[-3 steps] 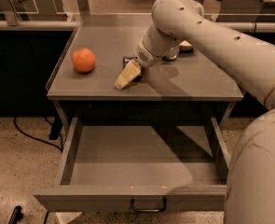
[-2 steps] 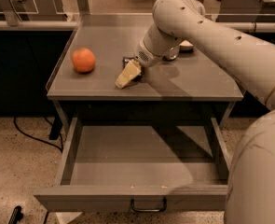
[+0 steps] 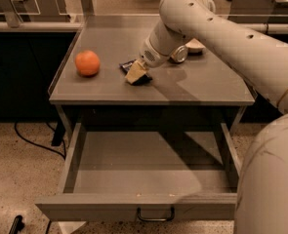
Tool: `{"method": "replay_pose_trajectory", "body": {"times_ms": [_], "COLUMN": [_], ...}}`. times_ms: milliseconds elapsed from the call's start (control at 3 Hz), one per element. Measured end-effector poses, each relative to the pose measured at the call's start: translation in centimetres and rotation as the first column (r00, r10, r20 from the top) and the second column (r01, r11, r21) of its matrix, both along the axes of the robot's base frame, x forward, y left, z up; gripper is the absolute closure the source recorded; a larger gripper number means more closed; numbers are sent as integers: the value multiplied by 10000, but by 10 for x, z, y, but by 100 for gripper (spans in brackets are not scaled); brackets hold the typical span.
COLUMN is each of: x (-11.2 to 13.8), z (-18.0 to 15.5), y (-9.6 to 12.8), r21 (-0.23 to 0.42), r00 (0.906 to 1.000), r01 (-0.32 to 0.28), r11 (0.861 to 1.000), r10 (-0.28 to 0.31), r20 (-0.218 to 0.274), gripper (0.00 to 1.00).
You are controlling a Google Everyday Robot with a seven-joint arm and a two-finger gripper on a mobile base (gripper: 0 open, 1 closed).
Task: Place rxbar blueberry into top drawer
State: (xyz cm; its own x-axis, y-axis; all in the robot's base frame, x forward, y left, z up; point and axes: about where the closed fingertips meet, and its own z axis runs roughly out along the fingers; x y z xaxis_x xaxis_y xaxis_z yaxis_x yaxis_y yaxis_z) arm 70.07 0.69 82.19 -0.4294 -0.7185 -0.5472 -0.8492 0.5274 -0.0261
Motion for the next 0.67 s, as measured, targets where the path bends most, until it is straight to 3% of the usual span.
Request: {"method": "replay_pose_trajectory", "body": {"times_ms": [333,667], "x": [0,-6], "z": [7,8], "y": [0,-1], "r21": [0,-31], "r00": [10000,9999], "r01": [0,-40], "r11": [10000,10000], "r10": [0,41], "r20": [0,148], "gripper": [100,100]}}
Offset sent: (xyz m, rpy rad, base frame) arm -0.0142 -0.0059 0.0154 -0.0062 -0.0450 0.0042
